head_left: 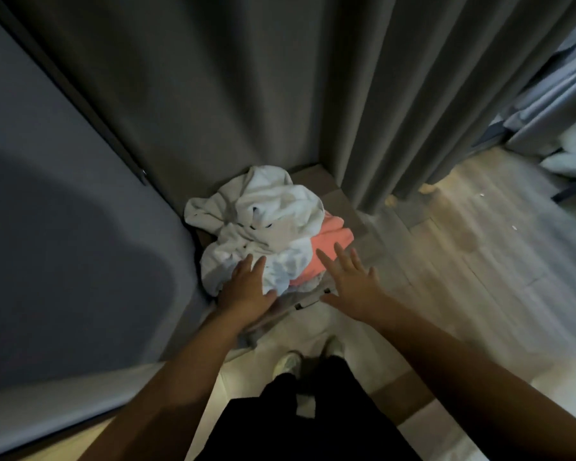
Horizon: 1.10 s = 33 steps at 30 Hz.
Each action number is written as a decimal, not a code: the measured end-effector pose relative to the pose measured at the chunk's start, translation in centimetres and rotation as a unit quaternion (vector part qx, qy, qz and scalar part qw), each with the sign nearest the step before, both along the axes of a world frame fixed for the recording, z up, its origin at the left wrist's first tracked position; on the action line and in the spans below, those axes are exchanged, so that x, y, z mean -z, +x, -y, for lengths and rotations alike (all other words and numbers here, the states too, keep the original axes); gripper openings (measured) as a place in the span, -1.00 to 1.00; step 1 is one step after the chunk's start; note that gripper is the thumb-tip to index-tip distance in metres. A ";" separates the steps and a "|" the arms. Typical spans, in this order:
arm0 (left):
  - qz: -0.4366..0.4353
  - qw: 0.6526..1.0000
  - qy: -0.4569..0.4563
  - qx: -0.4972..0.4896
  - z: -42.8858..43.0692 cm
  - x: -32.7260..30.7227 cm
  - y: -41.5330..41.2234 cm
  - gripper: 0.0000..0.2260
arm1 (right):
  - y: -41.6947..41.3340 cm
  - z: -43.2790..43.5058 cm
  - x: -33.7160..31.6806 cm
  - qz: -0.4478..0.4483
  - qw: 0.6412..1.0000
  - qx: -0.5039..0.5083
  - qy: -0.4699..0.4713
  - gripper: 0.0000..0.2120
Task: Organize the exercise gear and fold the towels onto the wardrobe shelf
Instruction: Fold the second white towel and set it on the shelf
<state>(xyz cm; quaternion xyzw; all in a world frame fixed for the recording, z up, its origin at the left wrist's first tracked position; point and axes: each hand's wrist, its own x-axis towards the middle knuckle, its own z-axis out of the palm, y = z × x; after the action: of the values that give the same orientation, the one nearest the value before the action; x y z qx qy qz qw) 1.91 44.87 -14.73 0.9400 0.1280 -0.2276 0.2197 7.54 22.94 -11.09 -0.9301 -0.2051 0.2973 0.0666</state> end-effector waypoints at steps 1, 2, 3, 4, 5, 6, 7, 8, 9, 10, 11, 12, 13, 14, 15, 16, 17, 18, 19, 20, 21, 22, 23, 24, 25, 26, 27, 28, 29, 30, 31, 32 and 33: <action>0.001 1.000 -0.004 -0.025 -0.1 0.5 0.6 -0.30 | 1.7 -0.5 0.4 -0.005 1.000 -0.010 0.006 -0.09; 0.003 0.999 -0.008 -0.049 -0.2 1.1 1.2 -0.27 | 3.4 -0.9 0.9 -0.009 1.000 -0.023 0.011 -0.05; 0.004 0.997 -0.017 -0.077 -0.2 1.7 1.8 -0.23 | 5.2 -1.4 1.5 -0.012 0.999 -0.041 0.014 -0.01; 0.006 0.994 -0.028 -0.107 -0.3 2.3 2.4 -0.19 | 6.9 -1.9 2.2 -0.020 0.998 -0.060 0.018 0.02; 0.007 0.991 -0.031 -0.133 -0.4 3.0 3.0 -0.16 | 8.6 -2.5 3.1 -0.033 0.996 -0.076 0.024 0.05; 0.010 0.989 -0.021 -0.149 -0.4 3.8 3.6 -0.13 | 10.3 -3.0 4.0 -0.044 0.994 -0.092 0.029 0.08; 0.014 0.987 -0.006 -0.158 -0.5 4.7 4.1 -0.12 | 11.9 -3.7 4.9 -0.049 0.992 -0.114 0.030 0.11; 0.016 0.986 0.006 -0.168 -0.5 5.7 4.7 -0.11 | 13.4 -4.3 5.8 -0.047 0.988 -0.141 0.032 0.14; 0.011 0.983 0.014 -0.185 -0.5 6.6 5.3 -0.09 | 14.8 -5.1 6.8 -0.040 0.984 -0.169 0.039 0.17; 0.002 0.978 0.020 -0.206 -0.4 7.5 6.0 -0.08 | 16.1 -5.9 7.7 -0.033 0.979 -0.195 0.047 0.21; -0.010 0.972 0.023 -0.232 -0.5 8.2 6.7 -0.07 | 17.4 -6.8 8.5 -0.026 0.974 -0.221 0.051 0.24; -0.016 0.965 0.020 -0.262 -0.7 9.0 7.4 -0.08 | 18.4 -7.8 9.4 -0.018 0.967 -0.248 0.050 0.26; -0.019 0.956 0.015 -0.292 -0.8 9.8 7.8 -0.09 | 19.3 -8.8 10.3 -0.011 0.960 -0.274 0.049 0.27; -0.019 0.950 0.018 -0.312 -1.0 10.6 8.2 -0.11 | 19.9 -9.8 11.2 -0.010 0.954 -0.295 0.050 0.27; -0.019 0.947 0.032 -0.319 -1.0 11.1 8.4 -0.14 | 20.5 -10.7 12.1 -0.012 0.950 -0.308 0.050 0.26; -0.012 0.947 0.054 -0.317 -1.0 11.7 8.5 -0.20 | 20.9 -11.6 12.8 -0.016 0.947 -0.316 0.050 0.22; 0.008 0.945 0.071 -0.318 -1.0 12.3 8.6 -0.30 | 21.1 -12.4 13.5 -0.022 0.946 -0.321 0.049 0.15; 0.035 0.940 0.075 -0.331 -1.0 12.6 8.7 -0.40 | 21.3 -13.0 14.1 -0.030 0.944 -0.323 0.052 0.05; 0.059 0.934 0.069 -0.345 -1.2 12.8 8.8 -0.50 | 21.4 -13.5 14.6 -0.035 0.943 -0.325 0.062 -0.08; 0.078 0.931 0.063 -0.351 -1.4 12.7 9.0 -0.57 | 21.5 -13.8 14.8 -0.033 0.942 -0.326 0.080 -0.21; 0.096 0.930 0.060 -0.349 -1.7 12.4 9.2 -0.63 | 21.5 -13.9 14.8 -0.027 0.941 -0.323 0.101 -0.31; 0.121 0.926 0.055 -0.352 -1.9 11.9 9.3 -0.66 | 21.6 -13.9 14.4 -0.025 0.941 -0.312 0.128 -0.36; 0.149 0.917 0.045 -0.367 -2.2 11.1 9.2 -0.65 | 21.8 -13.8 13.7 -0.027 0.942 -0.295 0.157 -0.39; 0.176 0.905 0.034 -0.385 -2.4 10.2 9.0 -0.63 | 22.1 -13.8 12.7 -0.029 0.942 -0.275 0.192 -0.40; 0.201 0.896 0.028 -0.396 -2.5 9.1 8.8 -0.63 | 22.3 -13.7 11.5 -0.030 0.940 -0.253 0.226 -0.42; 0.223 0.889 0.026 -0.399 -2.6 8.0 8.7 -0.63 | 22.7 -13.7 10.0 -0.030 0.938 -0.232 0.256 -0.45; 0.243 0.883 0.020 -0.402 -2.6 6.5 8.6 -0.64 | 22.9 -13.9 8.4 -0.025 0.933 -0.220 0.284 -0.47; 0.268 0.875 0.015 -0.402 -2.5 4.8 8.6 -0.64 | 23.2 -14.1 6.7 -0.013 0.924 -0.217 0.315 -0.49; 0.297 0.866 0.010 -0.402 -2.4 3.0 8.6 -0.65 | 23.5 -14.3 4.9 -0.002 0.911 -0.217 0.349 -0.54; 0.327 0.857 0.007 -0.399 -2.4 1.3 8.7 -0.67 | 23.8 -14.5 3.2 0.002 0.897 -0.215 0.386 -0.59; 0.351 0.846 0.003 -0.401 -2.4 -0.6 8.9 -0.72 | 24.1 -14.7 1.4 0.006 0.887 -0.214 0.410 -0.62; 0.368 0.836 -0.005 -0.407 -2.5 -2.3 9.1 -0.77 | 24.3 -14.9 -0.5 0.019 0.883 -0.215 0.416 -0.64; 0.380 0.827 -0.019 -0.415 -2.6 -4.2 9.3 -0.80 | 24.6 -15.0 -2.3 0.033 0.883 -0.218 0.414 -0.66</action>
<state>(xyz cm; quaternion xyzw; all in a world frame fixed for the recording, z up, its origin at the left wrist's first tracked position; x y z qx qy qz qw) 11.19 47.45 -10.51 0.8062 0.4081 0.2575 0.3424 32.10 37.95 -8.75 -0.7592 -0.5089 0.1617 0.3721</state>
